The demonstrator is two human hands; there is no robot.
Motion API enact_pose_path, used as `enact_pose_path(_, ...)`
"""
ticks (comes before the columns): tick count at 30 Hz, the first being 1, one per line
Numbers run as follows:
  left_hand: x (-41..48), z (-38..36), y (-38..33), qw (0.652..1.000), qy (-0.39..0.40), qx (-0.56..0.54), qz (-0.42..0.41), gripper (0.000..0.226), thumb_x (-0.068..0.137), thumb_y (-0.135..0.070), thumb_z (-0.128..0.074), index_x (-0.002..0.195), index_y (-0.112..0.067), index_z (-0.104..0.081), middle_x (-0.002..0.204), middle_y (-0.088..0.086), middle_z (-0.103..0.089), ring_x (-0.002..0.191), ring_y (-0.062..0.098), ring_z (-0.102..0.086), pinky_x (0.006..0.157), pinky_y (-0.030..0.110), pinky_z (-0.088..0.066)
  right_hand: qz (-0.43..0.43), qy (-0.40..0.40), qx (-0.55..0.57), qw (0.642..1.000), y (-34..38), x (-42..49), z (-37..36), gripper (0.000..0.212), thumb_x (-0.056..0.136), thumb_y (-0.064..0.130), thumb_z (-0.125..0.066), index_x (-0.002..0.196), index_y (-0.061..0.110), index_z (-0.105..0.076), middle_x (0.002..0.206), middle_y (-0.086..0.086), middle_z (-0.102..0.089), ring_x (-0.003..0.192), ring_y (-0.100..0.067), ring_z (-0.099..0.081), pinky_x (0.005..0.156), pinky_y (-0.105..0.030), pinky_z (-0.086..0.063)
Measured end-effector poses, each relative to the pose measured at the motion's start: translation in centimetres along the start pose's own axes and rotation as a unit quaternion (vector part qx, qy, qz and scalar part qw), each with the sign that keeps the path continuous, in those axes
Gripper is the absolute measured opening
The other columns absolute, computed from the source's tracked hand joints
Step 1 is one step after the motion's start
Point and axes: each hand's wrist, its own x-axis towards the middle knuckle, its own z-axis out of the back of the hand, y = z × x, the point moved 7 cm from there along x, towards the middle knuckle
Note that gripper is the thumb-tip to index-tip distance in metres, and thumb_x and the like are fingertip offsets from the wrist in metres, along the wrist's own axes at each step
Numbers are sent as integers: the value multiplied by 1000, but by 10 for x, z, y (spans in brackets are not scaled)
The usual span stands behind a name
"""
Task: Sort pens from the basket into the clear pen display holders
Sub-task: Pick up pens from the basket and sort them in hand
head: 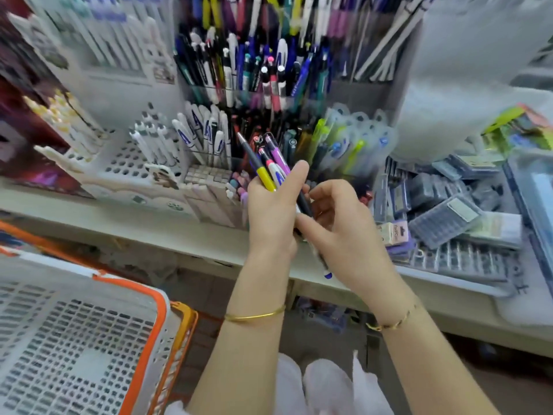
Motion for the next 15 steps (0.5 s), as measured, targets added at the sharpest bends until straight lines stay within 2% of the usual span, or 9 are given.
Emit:
enact_pose_path(4,2,4,-5,1000,20,1,15,15,90,-15,-66,96,-5,-57,67,1,-60,72,23,-60,77,44,-52,14,-28,-22,999,4,5,-6,20,90,29,-64,98,19,-49,86,17,-55,77,5,-54,67,-13,-44)
enact_pose_path(6,2,7,-7,999,23,-5,28,6,92,-10,-60,91,-5,-57,67,3,-58,68,21,-58,73,40,-51,33,-39,-33,998,9,6,-9,20,89,28,-65,93,15,-49,81,14,-56,73,0,-55,64,-18,-45)
enact_pose_path(9,3,14,-7,999,23,-6,35,11,93,-9,-57,83,-5,-59,64,3,-57,62,16,-57,62,31,-52,41,-29,-47,998,10,9,-15,26,87,29,-67,87,11,-48,73,9,-57,66,-8,-55,59,-26,-47)
enact_pose_path(13,2,20,-8,997,59,-20,44,17,97,-14,-54,86,-3,-60,70,6,-62,65,19,-61,61,32,-55,1,-10,25,1000,8,20,-9,22,90,26,-64,82,7,-55,66,3,-63,53,-7,-58,46,-19,-43)
enact_pose_path(15,0,18,-11,994,103,-9,44,13,98,-13,-52,93,-3,-59,71,5,-63,63,17,-62,56,29,-54,-38,-31,83,995,6,29,-2,16,93,21,-60,84,8,-57,59,9,-63,46,-1,-56,41,-14,-40)
